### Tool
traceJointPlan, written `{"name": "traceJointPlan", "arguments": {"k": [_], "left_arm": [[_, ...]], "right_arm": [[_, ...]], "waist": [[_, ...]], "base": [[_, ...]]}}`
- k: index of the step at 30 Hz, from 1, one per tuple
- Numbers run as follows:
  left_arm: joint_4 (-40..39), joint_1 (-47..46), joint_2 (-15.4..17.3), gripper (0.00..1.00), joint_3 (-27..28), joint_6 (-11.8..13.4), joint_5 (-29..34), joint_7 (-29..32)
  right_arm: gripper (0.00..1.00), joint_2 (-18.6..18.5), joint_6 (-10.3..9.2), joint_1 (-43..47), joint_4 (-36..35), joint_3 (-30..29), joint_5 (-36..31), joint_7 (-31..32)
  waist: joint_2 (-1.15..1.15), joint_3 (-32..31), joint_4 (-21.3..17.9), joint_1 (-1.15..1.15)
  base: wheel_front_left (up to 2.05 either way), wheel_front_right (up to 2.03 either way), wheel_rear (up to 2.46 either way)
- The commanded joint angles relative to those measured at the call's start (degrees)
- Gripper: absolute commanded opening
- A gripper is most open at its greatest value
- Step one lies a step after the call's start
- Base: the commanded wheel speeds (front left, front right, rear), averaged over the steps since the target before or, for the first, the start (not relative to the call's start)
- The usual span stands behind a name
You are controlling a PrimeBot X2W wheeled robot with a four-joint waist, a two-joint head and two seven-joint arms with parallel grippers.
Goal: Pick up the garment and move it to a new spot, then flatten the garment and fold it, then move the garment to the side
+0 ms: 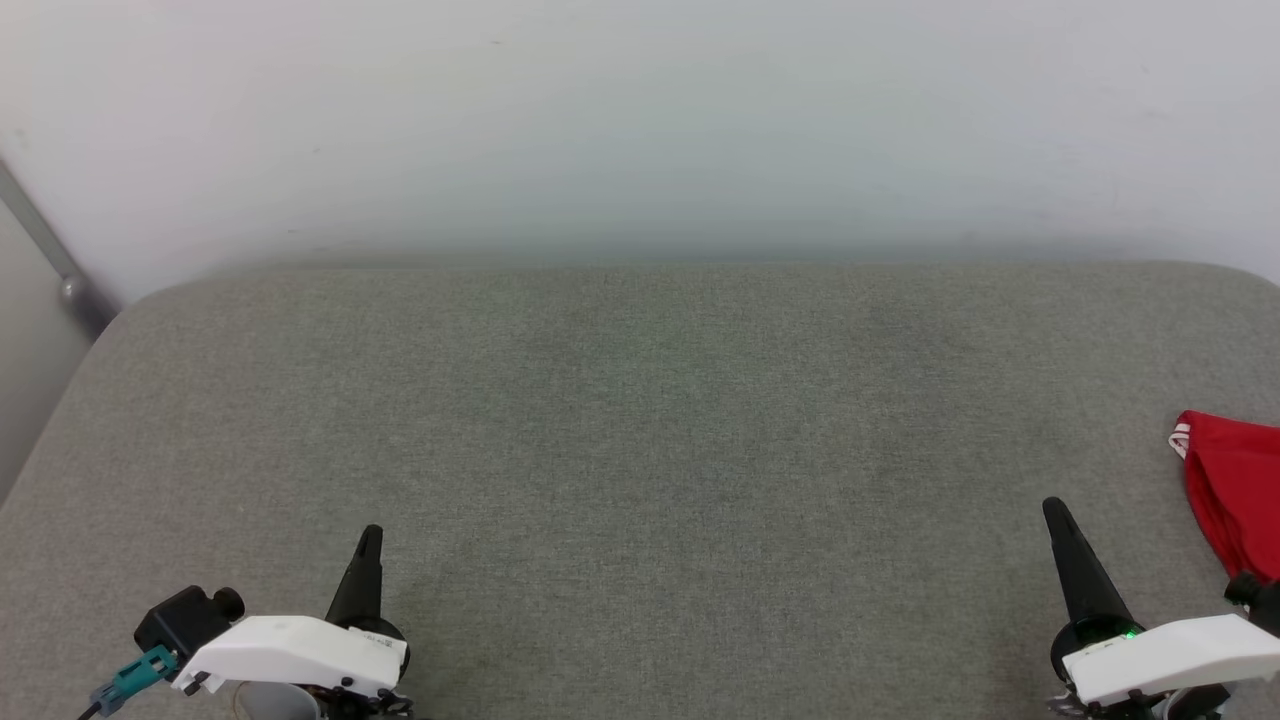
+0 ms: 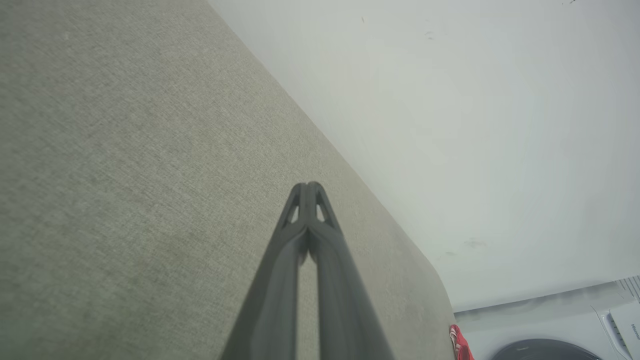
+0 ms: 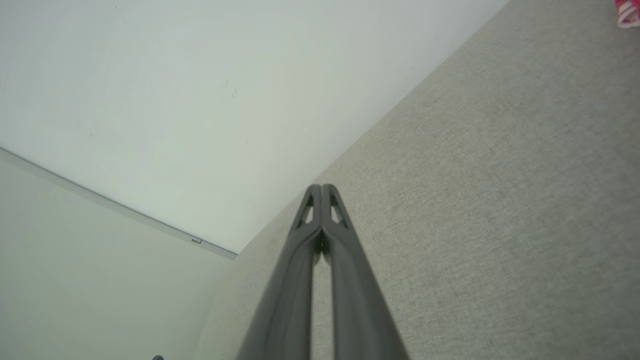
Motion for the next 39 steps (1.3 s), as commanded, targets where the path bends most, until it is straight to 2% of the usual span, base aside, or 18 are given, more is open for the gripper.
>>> {"name": "traceJointPlan", "arguments": {"k": [1, 39], "left_arm": [[-0.4, -1.6, 0.0, 0.00, 0.7, -0.6, -1.1, 0.3], [0.4, -3.1, -3.6, 0.00, 7.2, -5.1, -18.4, 6.0]], "right_arm": [[0.00, -0.4, 0.00, -1.6, -0.2, -0.1, 1.7, 0.2], [0.00, -0.3, -0.01, -5.6, 4.8, -1.1, 24.5, 1.7]], "waist": [[0.00, 0.0, 0.0, 0.00], [0.00, 0.9, -0.2, -0.01]], "base": [[0.00, 0.00, 0.00], [0.00, 0.00, 0.00]]}}
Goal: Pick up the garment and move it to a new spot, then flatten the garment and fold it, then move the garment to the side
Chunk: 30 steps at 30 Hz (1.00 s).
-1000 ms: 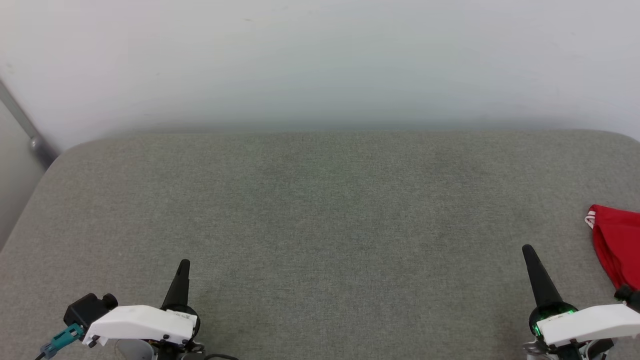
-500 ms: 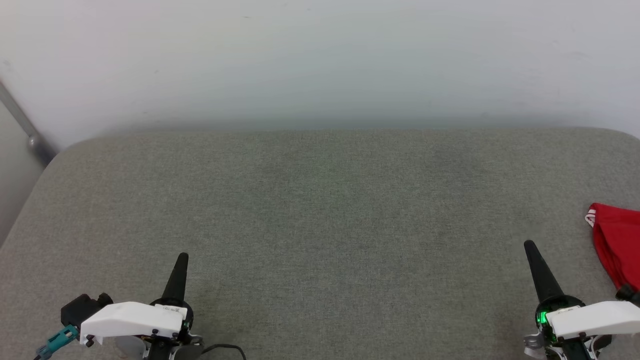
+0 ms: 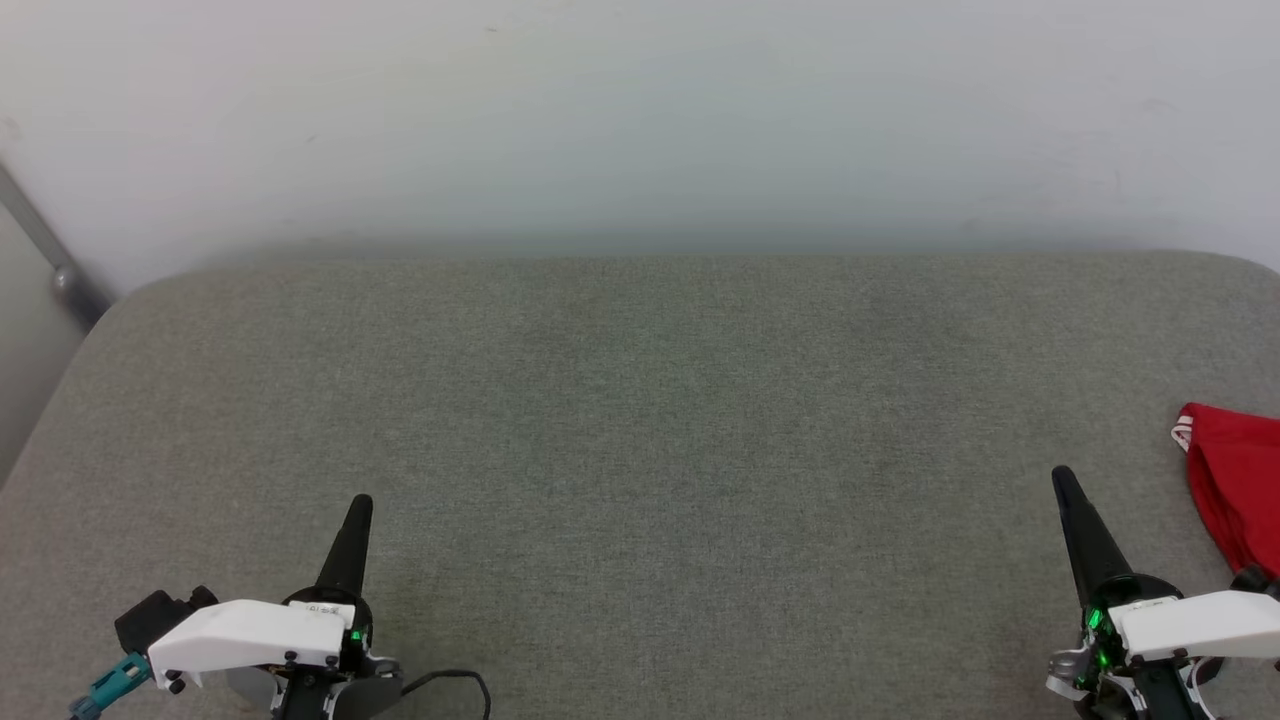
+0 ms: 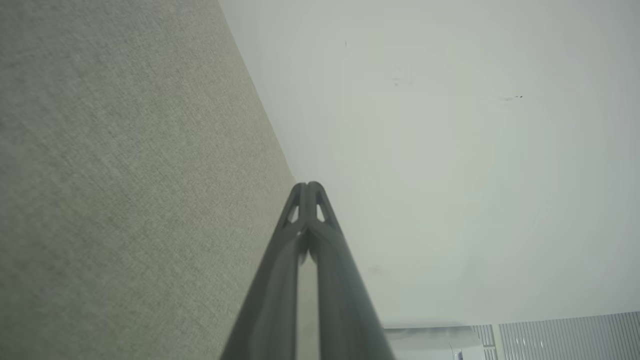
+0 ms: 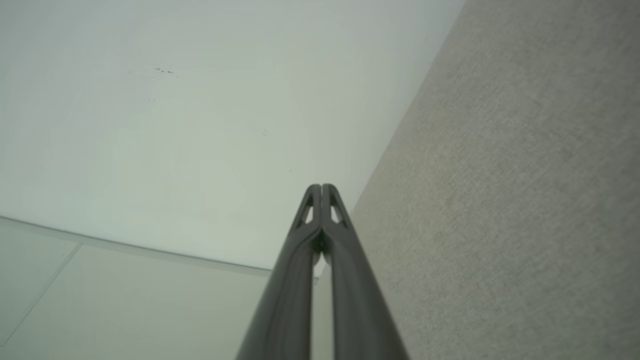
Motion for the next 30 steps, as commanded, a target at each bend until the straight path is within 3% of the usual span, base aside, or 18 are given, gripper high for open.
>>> {"name": "traceJointPlan", "arguments": {"k": [1, 30], "left_arm": [[-0.1, -1.1, -0.1, 0.00, 0.5, -0.6, -1.0, 0.4], [0.5, -1.9, -2.3, 0.00, 4.4, -3.2, -11.2, 3.8]], "right_arm": [[0.00, -0.3, -0.01, -1.2, 0.0, -0.2, 1.5, 0.1], [0.00, -0.1, -0.02, -3.6, 3.1, -0.8, 14.8, 1.1]], "waist": [[0.00, 0.0, 0.0, -0.01], [0.00, 0.8, -0.1, -0.01]], "base": [[0.00, 0.00, 0.00], [0.00, 0.00, 0.00]]}}
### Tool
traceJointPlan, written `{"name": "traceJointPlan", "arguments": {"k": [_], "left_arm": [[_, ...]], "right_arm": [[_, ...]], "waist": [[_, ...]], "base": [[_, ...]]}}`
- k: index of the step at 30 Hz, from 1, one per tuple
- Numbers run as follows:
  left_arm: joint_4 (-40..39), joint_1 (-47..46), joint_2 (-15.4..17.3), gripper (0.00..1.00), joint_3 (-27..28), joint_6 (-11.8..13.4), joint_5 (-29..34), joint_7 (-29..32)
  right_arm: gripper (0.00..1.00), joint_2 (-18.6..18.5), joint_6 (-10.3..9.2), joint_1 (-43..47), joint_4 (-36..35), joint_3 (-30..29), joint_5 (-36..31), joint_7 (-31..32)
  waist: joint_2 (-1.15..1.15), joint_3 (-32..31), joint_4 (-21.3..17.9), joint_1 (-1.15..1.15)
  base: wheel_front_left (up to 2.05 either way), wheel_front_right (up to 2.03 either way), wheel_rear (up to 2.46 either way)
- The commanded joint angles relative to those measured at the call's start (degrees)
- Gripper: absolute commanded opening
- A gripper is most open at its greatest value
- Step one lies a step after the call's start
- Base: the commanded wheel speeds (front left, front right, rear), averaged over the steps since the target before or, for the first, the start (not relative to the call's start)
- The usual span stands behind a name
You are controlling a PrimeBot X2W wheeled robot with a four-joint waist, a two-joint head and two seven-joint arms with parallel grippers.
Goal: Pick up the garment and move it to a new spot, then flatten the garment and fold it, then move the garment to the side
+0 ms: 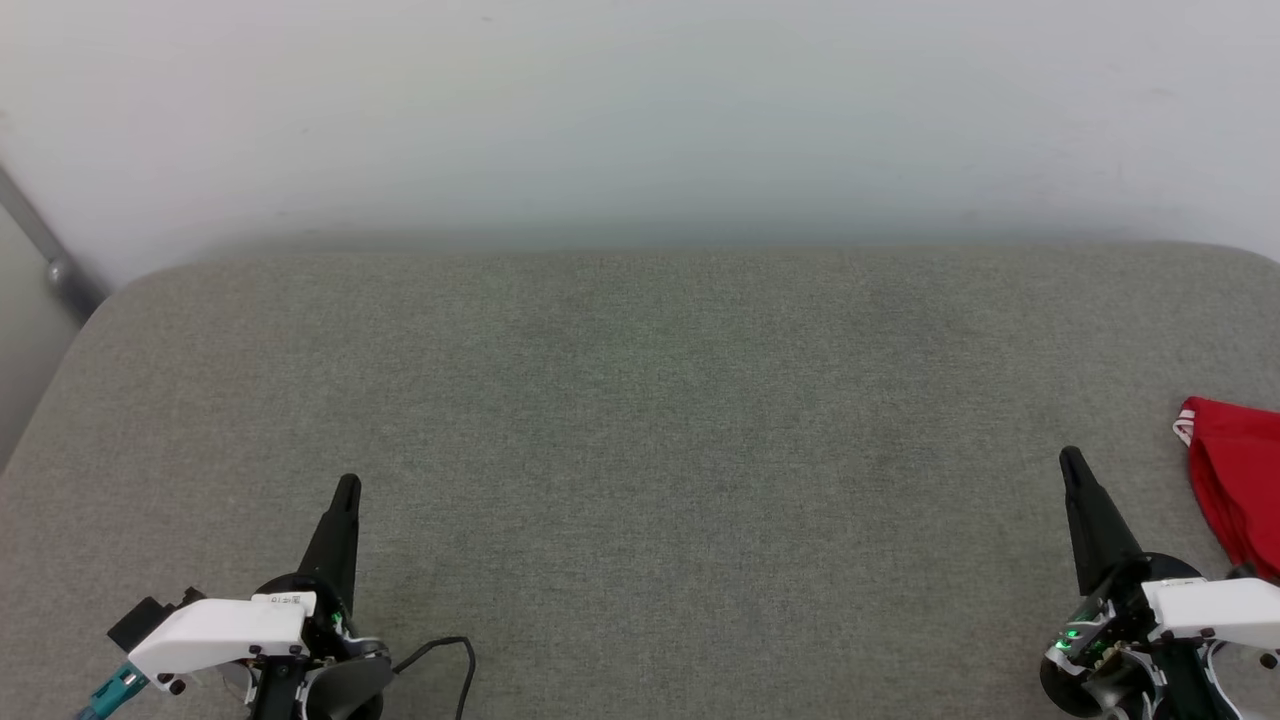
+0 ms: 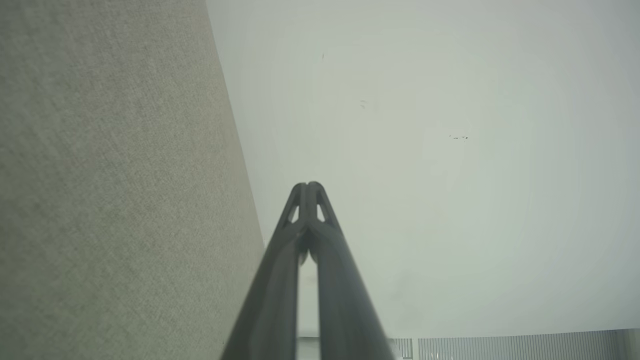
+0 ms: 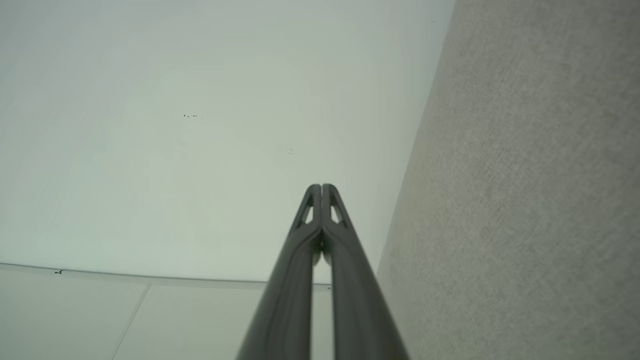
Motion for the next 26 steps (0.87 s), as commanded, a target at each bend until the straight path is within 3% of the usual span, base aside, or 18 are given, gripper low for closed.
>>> {"name": "traceJointPlan", "arguments": {"k": [1, 26], "left_arm": [[0.1, -0.5, -0.2, 0.00, 0.4, -0.4, -0.6, 0.4], [0.1, -0.6, -0.4, 0.00, 0.8, -0.6, -1.6, 0.8]], "right_arm": [[0.00, -0.1, -0.02, -0.8, 0.3, -0.1, 0.9, 0.1], [0.00, 0.1, -0.02, -1.0, 0.5, -0.3, 2.0, 0.4]], "waist": [[0.00, 0.0, 0.0, 0.00], [0.00, 0.1, 0.0, 0.00]], "base": [[0.00, 0.00, 0.00], [0.00, 0.00, 0.00]]}}
